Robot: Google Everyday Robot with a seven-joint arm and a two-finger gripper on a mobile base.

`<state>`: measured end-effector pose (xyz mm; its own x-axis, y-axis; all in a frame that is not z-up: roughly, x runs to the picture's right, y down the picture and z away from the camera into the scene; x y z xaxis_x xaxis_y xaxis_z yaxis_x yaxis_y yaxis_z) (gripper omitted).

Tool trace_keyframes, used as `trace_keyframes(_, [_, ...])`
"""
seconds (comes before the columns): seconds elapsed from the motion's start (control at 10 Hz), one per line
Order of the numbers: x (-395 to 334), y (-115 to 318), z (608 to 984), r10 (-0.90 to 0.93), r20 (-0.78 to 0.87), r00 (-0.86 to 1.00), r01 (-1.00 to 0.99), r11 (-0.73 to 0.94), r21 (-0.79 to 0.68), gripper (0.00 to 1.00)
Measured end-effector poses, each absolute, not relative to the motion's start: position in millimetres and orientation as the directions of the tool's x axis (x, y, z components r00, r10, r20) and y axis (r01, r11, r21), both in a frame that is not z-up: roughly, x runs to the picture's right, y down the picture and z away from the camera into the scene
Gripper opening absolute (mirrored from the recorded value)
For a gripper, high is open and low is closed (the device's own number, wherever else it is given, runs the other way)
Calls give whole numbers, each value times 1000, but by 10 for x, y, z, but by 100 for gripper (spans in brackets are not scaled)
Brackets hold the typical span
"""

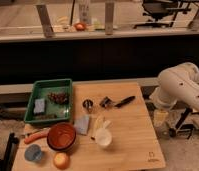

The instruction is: Place brush in paper cup

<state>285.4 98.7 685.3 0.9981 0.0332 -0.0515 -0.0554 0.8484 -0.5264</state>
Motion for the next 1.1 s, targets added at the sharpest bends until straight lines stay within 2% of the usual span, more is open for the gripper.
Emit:
trace_keyframes(0.6, [2854, 987, 6853, 33, -52, 998, -55, 848, -526, 84])
trace_keyframes(0.7, [2852, 984, 6858, 32, -51, 998, -54, 849, -526, 80])
trace_keyframes(1.1, [2690, 691, 7089, -23, -11, 1000, 14, 867, -499, 80])
